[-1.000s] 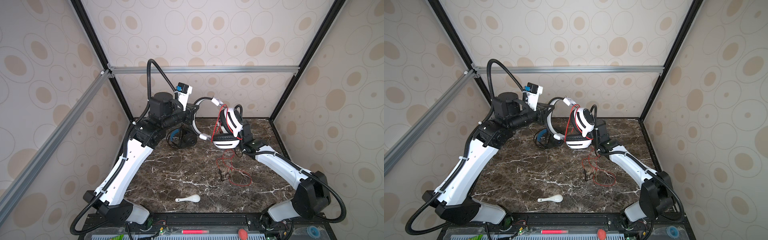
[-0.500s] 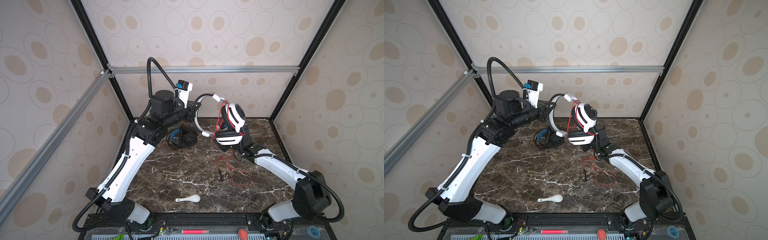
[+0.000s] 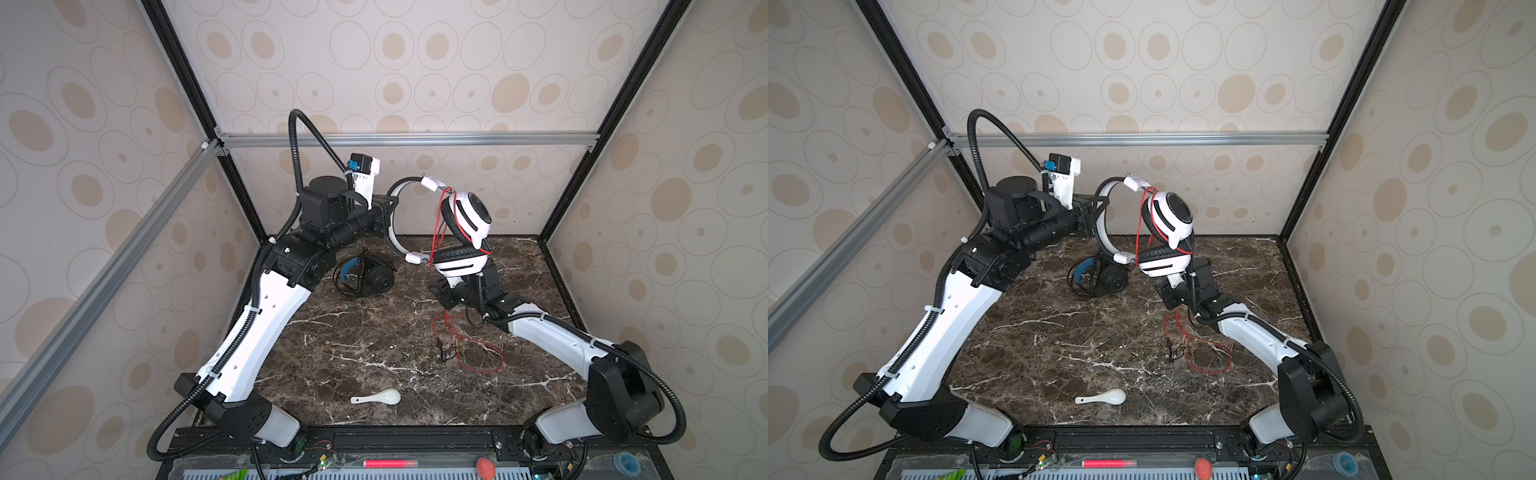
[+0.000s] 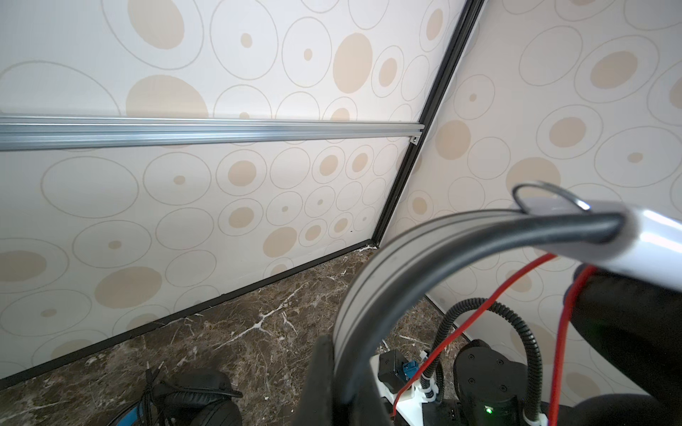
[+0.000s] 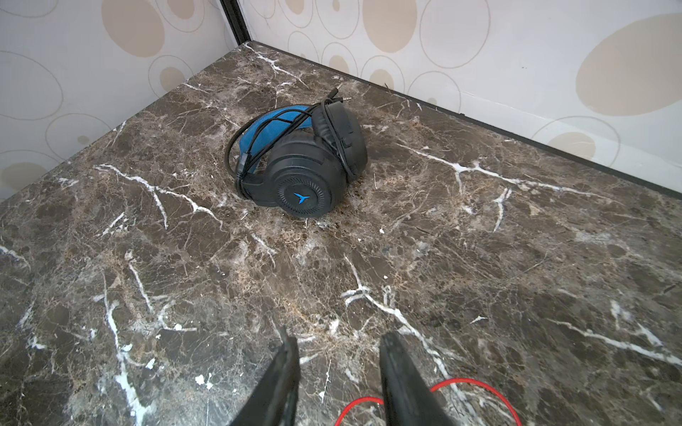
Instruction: Wrap the headphones
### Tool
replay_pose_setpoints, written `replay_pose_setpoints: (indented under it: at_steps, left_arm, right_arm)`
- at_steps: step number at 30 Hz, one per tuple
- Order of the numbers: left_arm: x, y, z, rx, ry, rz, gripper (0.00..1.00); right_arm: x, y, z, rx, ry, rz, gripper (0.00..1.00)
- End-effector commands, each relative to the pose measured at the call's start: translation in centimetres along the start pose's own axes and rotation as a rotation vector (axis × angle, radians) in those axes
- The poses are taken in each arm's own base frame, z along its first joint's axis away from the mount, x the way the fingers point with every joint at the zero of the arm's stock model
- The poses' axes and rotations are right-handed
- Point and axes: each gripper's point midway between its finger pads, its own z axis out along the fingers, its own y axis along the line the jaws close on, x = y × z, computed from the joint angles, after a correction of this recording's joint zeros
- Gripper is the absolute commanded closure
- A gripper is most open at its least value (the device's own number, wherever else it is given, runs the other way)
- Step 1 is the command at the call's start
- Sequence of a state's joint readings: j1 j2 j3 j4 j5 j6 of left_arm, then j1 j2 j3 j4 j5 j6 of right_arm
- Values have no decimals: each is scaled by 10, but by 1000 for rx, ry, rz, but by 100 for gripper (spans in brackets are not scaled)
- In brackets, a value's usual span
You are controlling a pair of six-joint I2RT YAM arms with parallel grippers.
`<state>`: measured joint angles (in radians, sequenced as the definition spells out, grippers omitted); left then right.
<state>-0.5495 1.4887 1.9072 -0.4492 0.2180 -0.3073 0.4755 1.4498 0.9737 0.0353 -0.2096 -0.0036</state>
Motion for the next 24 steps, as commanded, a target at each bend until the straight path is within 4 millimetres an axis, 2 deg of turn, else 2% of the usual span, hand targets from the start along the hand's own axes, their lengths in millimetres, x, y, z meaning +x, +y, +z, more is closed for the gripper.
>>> replay_pose_setpoints:
  at_steps: [1,7,11,24]
  left_arm:
    - [-54,-12,-18,45,-175,-36,100]
    - [-58,-10,-15,48,-180,-52,100]
    - [-60,-8,-14,52,-183,-60,100]
    - [-62,-6,-15,60,-189,-83,100]
  right_arm:
    - [-6,0,-9,-4,-44,38,62]
    - [1,-2,-12,6,-62,66,61]
    - [2,-4,-14,-16,-91,107,55]
    - [-7,-7,-18,-70,-163,166,44]
